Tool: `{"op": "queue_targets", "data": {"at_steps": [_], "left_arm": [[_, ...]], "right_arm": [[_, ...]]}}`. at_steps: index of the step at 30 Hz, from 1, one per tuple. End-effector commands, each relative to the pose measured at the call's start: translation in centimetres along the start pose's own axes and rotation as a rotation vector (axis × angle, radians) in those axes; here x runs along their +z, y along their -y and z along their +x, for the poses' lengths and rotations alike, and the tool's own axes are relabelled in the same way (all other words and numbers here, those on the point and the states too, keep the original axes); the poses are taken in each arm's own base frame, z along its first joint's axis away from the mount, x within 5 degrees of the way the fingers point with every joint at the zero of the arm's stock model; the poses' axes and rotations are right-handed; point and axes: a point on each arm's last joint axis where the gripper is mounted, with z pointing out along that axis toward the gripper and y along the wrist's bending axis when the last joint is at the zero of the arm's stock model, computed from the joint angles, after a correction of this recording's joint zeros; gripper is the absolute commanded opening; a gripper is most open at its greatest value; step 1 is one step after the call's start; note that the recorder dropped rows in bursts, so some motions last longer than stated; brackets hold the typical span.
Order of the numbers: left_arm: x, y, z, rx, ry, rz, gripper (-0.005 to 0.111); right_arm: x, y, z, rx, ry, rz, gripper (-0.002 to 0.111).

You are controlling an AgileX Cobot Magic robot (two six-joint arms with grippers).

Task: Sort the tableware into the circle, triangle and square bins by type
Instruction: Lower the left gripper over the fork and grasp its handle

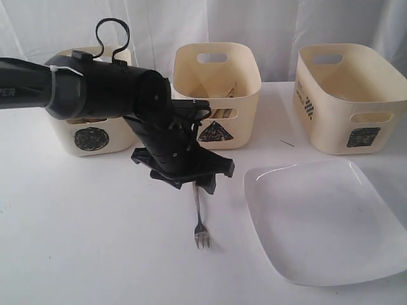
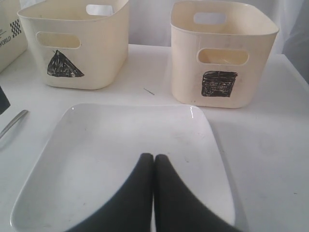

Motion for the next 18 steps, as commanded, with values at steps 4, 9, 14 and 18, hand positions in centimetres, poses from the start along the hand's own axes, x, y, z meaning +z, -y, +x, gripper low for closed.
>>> {"op": "queue_targets", "data": {"at_steps": [4, 9, 14, 18], "left_arm": [[1.0, -0.1, 0.6, -0.014, -0.049, -0.017, 0.066], [1.7, -0.3, 0.7, -0.024, -0.065, -0.025, 0.063], [2.2, -0.4, 0.9, -0.026, -0.078, -0.029, 0.063], [2.7, -0.5, 1.0, -0.027, -0.091, -0.034, 0.063]], "right_arm": [[0.0, 0.0, 0.1, 0.005, 0.009, 0.001, 0.0], [0.0, 0.0, 0.1, 0.005, 0.009, 0.001, 0.0], [0.0, 0.0, 0.1, 0.005, 0.009, 0.001, 0.0], [0.0, 0.0, 0.1, 0.005, 0.009, 0.001, 0.0]]}}
